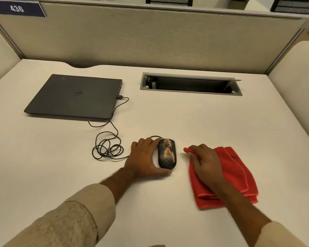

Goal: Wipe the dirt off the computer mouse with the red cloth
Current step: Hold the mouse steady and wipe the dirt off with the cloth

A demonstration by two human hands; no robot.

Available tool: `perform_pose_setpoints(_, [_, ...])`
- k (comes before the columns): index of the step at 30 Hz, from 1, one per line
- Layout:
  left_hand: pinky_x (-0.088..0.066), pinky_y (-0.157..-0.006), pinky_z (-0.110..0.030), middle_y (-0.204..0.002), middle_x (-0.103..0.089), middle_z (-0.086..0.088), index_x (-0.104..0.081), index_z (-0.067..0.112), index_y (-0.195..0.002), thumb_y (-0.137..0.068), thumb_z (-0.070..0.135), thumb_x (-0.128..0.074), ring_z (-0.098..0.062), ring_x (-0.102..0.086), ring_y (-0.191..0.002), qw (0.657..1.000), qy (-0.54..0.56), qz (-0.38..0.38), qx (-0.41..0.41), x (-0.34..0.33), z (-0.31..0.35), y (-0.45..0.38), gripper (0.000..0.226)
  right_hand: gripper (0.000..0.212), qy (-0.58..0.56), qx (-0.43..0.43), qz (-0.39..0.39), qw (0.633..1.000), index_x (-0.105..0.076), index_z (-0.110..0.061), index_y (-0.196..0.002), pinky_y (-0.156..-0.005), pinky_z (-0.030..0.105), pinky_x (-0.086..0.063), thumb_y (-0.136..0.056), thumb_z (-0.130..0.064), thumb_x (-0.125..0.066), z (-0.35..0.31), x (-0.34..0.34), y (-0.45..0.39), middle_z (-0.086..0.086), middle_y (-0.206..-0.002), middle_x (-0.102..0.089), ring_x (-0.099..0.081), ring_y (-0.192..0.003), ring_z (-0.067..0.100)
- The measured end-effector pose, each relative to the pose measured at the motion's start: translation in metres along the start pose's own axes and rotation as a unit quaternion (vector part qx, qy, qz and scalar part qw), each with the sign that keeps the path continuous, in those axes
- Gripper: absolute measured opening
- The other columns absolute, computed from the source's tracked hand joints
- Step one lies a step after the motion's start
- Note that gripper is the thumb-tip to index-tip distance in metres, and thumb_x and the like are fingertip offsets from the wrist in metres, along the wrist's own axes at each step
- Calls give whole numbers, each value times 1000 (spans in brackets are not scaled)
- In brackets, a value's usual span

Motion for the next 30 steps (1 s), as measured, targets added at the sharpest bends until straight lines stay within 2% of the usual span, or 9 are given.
perform_pose_setpoints(3, [-29, -101, -36, -122, -44, 17, -35, 33, -144, -49, 93, -59, -11, -38, -111, 1000, 4, -2, 1, 1, 1, 0, 115, 18, -39, 1, -13, 999, -69, -28, -108, -72, 30, -48, -94, -22, -59, -4, -4, -11, -10, -87, -57, -57, -80, 7])
perform_pose_setpoints(6, [-28, -101, -36, -122, -44, 16, -36, 33, -145, -49, 93, -59, -12, -38, -112, 1000, 3, -4, 2, 2, 2, 0, 116, 19, -61, 7, -25, 998, -69, -29, -108, -73, 26, -47, -94, -20, -60, -11, -9, -17, -11, -87, -54, -57, -79, 6])
perform_pose_setpoints(13, [-29, -101, -37, -125, -45, 15, -36, 31, -145, -49, 94, -58, -13, -39, -113, 1000, -2, -4, 3, 3, 3, 1, 117, 23, -69, 45, 7, 997, -68, -20, -113, -68, 36, -49, -93, -22, -57, -27, -10, 12, -5, -88, -57, -57, -78, 10])
perform_pose_setpoints(19, [-30, -102, -38, -125, -46, 13, -35, 30, -146, -49, 95, -57, -13, -39, -113, 1000, -2, -8, 1, 3, 2, 1, 119, 25, -24, 93, 22, 995, -69, -15, -114, -60, 38, -45, -91, -19, -58, -40, -12, 37, 0, -83, -57, -52, -69, 16])
perform_pose_setpoints(22, [-30, -100, -37, -124, -47, 14, -36, 29, -146, -49, 96, -56, -13, -40, -113, 1000, -9, -2, 1, 3, 3, 2, 119, 25, 3, 102, -1, 995, -69, -16, -113, -58, 37, -43, -91, -20, -58, -45, -17, 40, 0, -81, -57, -51, -65, 19])
perform_pose_setpoints(26, [-30, -101, -38, -126, -46, 13, -35, 30, -147, -49, 96, -55, -14, -39, -114, 1000, -11, -10, 1, 2, 2, 1, 120, 23, 24, 79, -3, 997, -71, -16, -108, -59, 33, -40, -86, -14, -65, -41, -14, 37, -1, -78, -57, -52, -62, 19])
perform_pose_setpoints(30, [-30, -102, -38, -127, -47, 12, -34, 29, -147, -49, 96, -57, -14, -40, -115, 1000, -15, -9, -5, 2, 2, 1, 121, 24, 24, 83, 11, 996, -71, -17, -111, -60, 32, -38, -89, -19, -61, -44, -10, 34, -2, -78, -56, -52, -64, 17])
Point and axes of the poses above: each hand's wrist, its own y-axis away from the middle knuckle, its own x-axis out of the back of the hand, z = x × y, the point moved 8 cm from there along -y, towards the middle knuckle
